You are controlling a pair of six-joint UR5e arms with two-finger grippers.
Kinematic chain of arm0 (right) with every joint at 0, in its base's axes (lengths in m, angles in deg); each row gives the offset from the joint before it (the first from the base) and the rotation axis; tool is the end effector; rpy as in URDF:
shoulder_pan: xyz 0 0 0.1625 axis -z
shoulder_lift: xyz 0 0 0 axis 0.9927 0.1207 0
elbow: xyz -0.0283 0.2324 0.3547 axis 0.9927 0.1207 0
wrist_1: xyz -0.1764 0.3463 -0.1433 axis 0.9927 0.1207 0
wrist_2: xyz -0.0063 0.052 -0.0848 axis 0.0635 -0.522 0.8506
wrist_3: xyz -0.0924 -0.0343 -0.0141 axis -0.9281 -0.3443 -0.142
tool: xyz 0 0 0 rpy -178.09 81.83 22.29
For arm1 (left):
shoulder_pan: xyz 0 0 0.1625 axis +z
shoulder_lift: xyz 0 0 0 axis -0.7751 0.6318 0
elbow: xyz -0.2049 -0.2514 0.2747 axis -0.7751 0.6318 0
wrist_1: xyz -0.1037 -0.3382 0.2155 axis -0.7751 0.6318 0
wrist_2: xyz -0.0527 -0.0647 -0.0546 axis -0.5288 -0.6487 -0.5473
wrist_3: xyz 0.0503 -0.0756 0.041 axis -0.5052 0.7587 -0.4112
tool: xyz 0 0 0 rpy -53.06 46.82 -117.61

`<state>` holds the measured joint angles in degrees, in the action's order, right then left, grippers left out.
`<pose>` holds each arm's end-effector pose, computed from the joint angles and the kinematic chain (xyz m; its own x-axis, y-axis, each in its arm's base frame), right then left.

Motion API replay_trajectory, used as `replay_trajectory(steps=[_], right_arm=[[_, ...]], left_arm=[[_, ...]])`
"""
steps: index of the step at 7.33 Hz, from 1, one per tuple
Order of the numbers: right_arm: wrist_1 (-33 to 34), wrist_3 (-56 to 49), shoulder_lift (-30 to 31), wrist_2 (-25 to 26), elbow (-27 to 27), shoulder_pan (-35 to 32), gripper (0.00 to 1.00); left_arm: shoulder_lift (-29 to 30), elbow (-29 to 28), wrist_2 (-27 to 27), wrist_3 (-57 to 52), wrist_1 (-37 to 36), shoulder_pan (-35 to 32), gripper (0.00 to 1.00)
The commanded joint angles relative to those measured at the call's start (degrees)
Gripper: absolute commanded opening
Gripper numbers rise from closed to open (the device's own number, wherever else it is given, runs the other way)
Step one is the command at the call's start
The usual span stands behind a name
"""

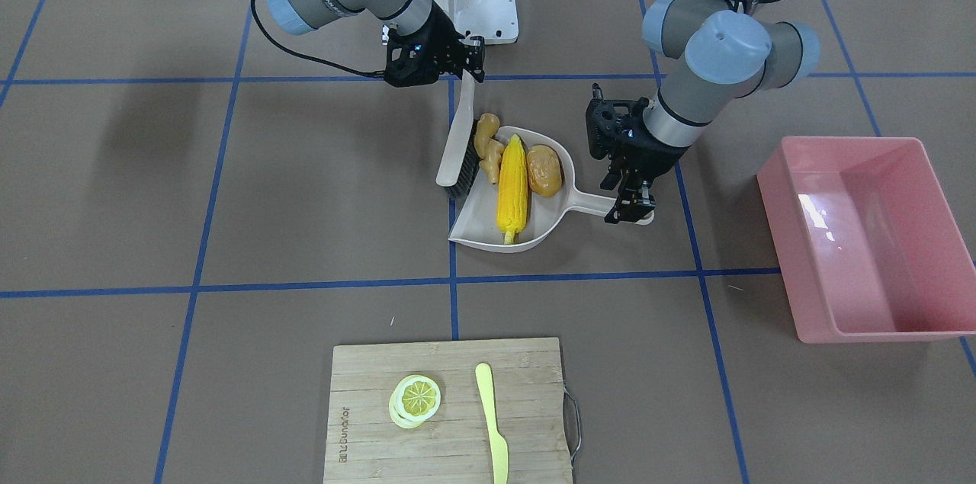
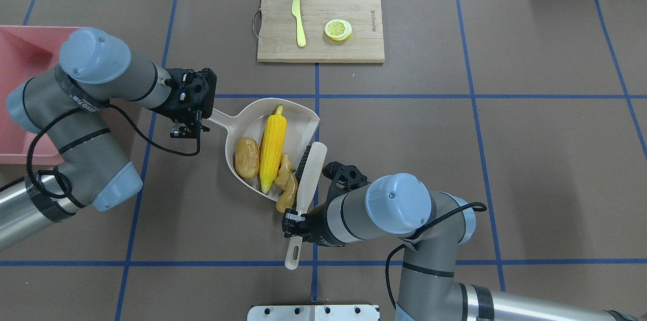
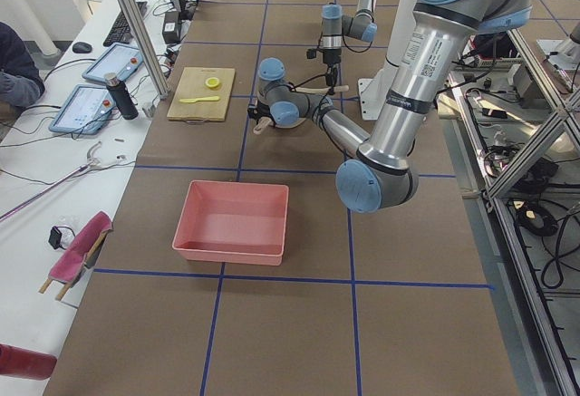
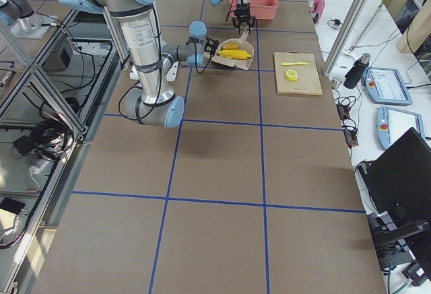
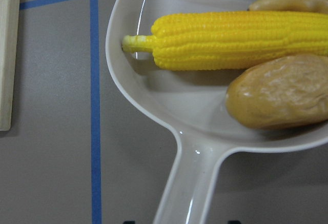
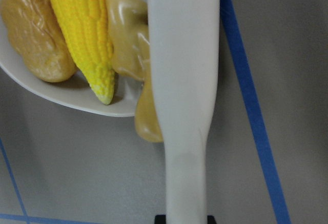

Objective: Sweep and dump trash into bin

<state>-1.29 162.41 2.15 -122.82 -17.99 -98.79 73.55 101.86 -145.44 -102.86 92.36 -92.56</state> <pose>-0.5974 -0.2762 0.2158 0.2400 0.2892 0.9267 -0.0387 0.9567 -0.2885 0.4225 -0.4972 0.3334 0.0796 0.9815 0.1741 -0.5390 -0.1046 0.8358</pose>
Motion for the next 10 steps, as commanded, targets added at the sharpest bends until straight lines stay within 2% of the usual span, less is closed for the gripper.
replay_trajectory(steps=[1, 3, 6, 10], right_arm=[[-1.6, 1.5, -0.4, 0.5, 0.4, -0.6, 0.00], [-5.4, 3.7, -1.0, 2.4, 1.9, -0.6, 0.00], [-6.6, 6.0, -2.0, 3.3, 2.4, -1.2, 0.00], [-8.0, 9.1, -2.3, 3.8, 2.5, -1.5, 0.00]], left_arm=[[0.1, 0.0, 0.0, 0.0, 0.0, -0.1, 0.53], [0.0, 0.0, 0.0, 0.0, 0.0, -0.1, 0.53], [0.3, 0.2, -0.1, 0.0, 0.0, -0.9, 0.54], [0.5, 0.2, -0.1, -0.1, -1.0, -0.9, 0.70]])
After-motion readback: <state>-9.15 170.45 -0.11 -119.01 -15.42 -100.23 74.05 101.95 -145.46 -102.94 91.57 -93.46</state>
